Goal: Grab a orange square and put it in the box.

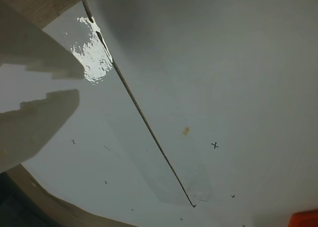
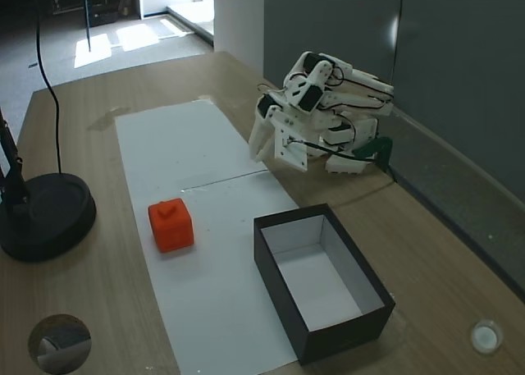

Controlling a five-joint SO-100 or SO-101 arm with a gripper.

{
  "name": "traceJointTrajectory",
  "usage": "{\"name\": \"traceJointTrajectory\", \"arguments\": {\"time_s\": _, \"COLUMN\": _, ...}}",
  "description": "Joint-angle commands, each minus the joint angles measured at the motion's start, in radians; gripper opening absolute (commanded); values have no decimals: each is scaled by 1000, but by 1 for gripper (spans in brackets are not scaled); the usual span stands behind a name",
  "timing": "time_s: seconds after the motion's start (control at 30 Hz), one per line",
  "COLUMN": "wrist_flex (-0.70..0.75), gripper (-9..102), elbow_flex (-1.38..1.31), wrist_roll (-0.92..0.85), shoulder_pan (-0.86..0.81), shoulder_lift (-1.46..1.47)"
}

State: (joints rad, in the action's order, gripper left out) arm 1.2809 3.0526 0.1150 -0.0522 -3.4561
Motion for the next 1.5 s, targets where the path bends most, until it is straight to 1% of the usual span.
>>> {"name": "traceJointTrajectory", "arguments": {"time_s": 0.0, "wrist_flex": 9, "gripper": 0, "elbow_flex": -51, "wrist_roll": 0, "shoulder_pan": -2, "shoulder_lift": -20}}
{"name": "traceJointTrajectory", "arguments": {"time_s": 0.67, "wrist_flex": 9, "gripper": 0, "elbow_flex": -51, "wrist_roll": -2, "shoulder_pan": 0, "shoulder_lift": -20}}
{"name": "traceJointTrajectory", "arguments": {"time_s": 0.83, "wrist_flex": -64, "gripper": 0, "elbow_flex": -57, "wrist_roll": -9, "shoulder_pan": 2, "shoulder_lift": -21}}
{"name": "traceJointTrajectory", "arguments": {"time_s": 0.9, "wrist_flex": -112, "gripper": 4, "elbow_flex": -71, "wrist_roll": -9, "shoulder_pan": 2, "shoulder_lift": -21}}
{"name": "traceJointTrajectory", "arguments": {"time_s": 1.0, "wrist_flex": -130, "gripper": 17, "elbow_flex": -120, "wrist_roll": -31, "shoulder_pan": 2, "shoulder_lift": -20}}
{"name": "traceJointTrajectory", "arguments": {"time_s": 1.07, "wrist_flex": -133, "gripper": 25, "elbow_flex": -153, "wrist_roll": -103, "shoulder_pan": 17, "shoulder_lift": -20}}
{"name": "traceJointTrajectory", "arguments": {"time_s": 1.13, "wrist_flex": -137, "gripper": 30, "elbow_flex": -189, "wrist_roll": -221, "shoulder_pan": 15, "shoulder_lift": -20}}
{"name": "traceJointTrajectory", "arguments": {"time_s": 1.2, "wrist_flex": -178, "gripper": 31, "elbow_flex": -233, "wrist_roll": -281, "shoulder_pan": 20, "shoulder_lift": -20}}
{"name": "traceJointTrajectory", "arguments": {"time_s": 1.33, "wrist_flex": -253, "gripper": 29, "elbow_flex": -341, "wrist_roll": -249, "shoulder_pan": 25, "shoulder_lift": 2}}
{"name": "traceJointTrajectory", "arguments": {"time_s": 1.47, "wrist_flex": -253, "gripper": 29, "elbow_flex": -442, "wrist_roll": -255, "shoulder_pan": 86, "shoulder_lift": 189}}
